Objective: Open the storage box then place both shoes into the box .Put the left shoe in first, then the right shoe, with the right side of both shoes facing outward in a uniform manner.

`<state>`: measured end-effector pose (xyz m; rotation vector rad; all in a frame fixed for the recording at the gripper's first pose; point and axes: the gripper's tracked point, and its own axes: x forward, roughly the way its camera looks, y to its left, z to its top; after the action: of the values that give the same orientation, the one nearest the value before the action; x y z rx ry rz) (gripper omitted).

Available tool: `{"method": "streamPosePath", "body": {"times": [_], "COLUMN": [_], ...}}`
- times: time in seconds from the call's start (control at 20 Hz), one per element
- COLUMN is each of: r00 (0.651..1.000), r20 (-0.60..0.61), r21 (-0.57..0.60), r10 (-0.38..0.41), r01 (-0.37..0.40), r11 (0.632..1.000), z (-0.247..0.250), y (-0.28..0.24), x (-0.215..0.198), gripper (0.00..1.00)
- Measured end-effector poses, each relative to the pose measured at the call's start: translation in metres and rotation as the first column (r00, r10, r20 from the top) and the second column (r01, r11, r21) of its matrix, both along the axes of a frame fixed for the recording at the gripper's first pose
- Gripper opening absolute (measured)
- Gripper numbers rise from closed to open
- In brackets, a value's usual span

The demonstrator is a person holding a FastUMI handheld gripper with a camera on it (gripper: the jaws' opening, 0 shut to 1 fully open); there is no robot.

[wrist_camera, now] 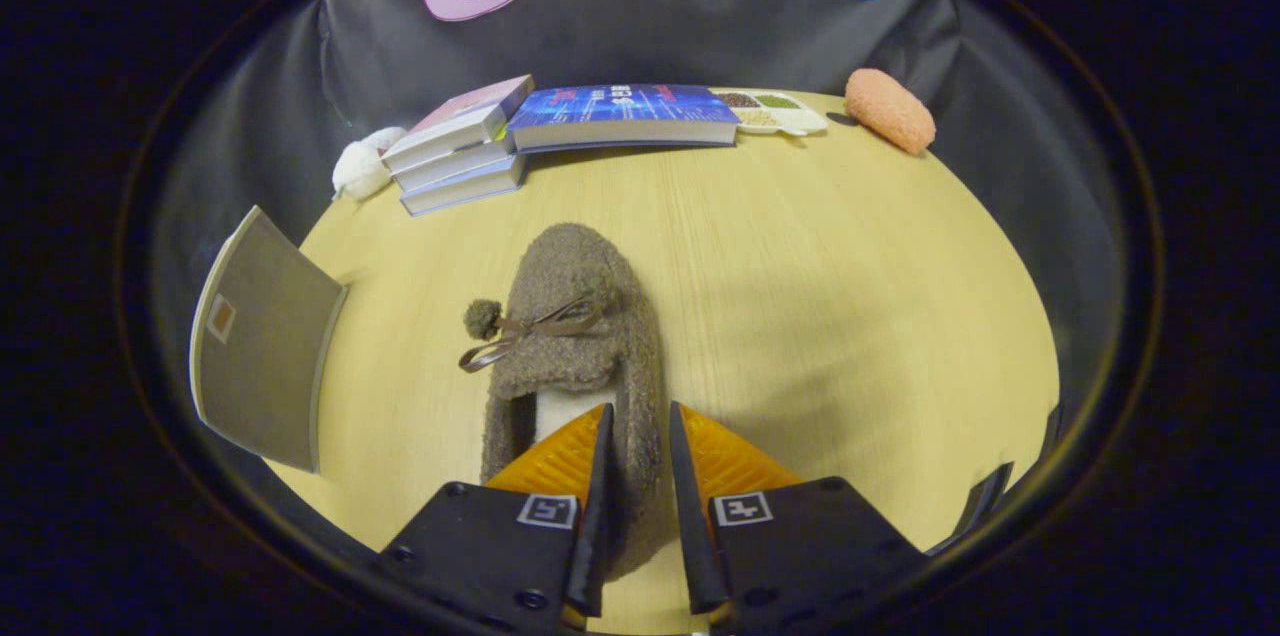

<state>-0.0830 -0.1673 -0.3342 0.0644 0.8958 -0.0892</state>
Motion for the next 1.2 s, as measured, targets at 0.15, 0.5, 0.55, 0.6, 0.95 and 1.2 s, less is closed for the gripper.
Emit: {"method": "streamPosePath", "body": {"times": [0.15, 0.5, 0.55, 0.6, 0.95, 1.2], "r00": [1.0, 0.995, 0.994, 0.994, 0.991, 0.99], "r20": [-0.019, -0.018, -0.011, -0.005, 0.069, 0.117], "r21": [0.0, 0.112, 0.134, 0.152, 0.314, 0.43], "r10": [0.013, -0.094, -0.106, -0.113, -0.116, -0.072], "r01": [-0.013, 0.096, 0.107, 0.113, 0.089, 0.015], "r11": [1.0, 0.989, 0.985, 0.982, 0.945, 0.903], "z": [-0.003, 0.023, 0.032, 0.04, 0.114, 0.164], "y": [0.002, 0.014, 0.022, 0.031, 0.15, 0.265], "x": [0.001, 0.002, 0.005, 0.008, 0.031, 0.037], "gripper": [0.23, 0.03, 0.03, 0.03, 0.03, 0.03]}}
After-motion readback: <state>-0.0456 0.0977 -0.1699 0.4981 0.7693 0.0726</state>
